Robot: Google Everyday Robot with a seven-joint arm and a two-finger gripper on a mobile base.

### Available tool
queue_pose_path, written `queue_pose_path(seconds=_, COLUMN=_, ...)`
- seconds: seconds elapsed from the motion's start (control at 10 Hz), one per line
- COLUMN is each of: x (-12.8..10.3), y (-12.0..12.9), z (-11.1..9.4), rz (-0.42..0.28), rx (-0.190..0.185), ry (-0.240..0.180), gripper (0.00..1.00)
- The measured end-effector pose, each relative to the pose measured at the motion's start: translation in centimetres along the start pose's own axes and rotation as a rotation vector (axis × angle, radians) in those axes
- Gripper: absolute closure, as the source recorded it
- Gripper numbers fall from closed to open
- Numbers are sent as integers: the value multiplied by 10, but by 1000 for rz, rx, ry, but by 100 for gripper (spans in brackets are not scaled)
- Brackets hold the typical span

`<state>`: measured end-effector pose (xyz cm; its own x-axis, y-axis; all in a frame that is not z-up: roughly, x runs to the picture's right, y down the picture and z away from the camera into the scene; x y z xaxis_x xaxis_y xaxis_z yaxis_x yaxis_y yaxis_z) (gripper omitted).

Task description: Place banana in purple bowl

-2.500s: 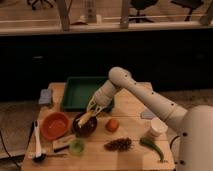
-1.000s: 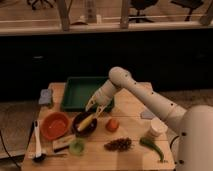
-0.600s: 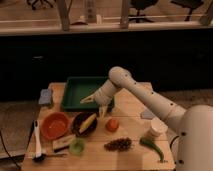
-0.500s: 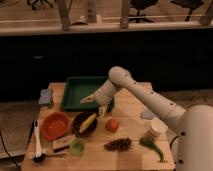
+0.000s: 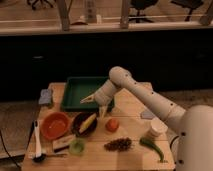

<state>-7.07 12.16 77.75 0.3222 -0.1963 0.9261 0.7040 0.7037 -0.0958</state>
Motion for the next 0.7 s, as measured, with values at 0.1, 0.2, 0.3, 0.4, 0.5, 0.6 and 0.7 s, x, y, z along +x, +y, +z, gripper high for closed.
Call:
queue_pose_path(seconds=0.1, x=0, y=0, z=-1, rz=-1, rx=2, ry=-1, gripper=20)
queue_pose_path(seconds=0.2, x=1, y=0, z=-1, rz=-4, rx=7, ry=-4, gripper=20)
queue_pose_path(seconds=0.3, x=0, y=0, z=-1, rz=-7, rx=8, ry=-6, gripper=20)
queue_pose_path(seconds=0.4, x=0, y=0, z=-1, rz=-10, rx=12, ry=-9, gripper=20)
queue_pose_path(seconds=0.5, x=0, y=0, z=-1, rz=-12, rx=15, ry=-11, gripper=20)
queue_pose_path(seconds=0.6, x=0, y=-1, z=-1, rz=-14, rx=17, ry=-13, gripper=20)
queue_pose_path(seconds=0.7, x=0, y=-1, z=-1, rz=-14, rx=17, ry=-13, gripper=20)
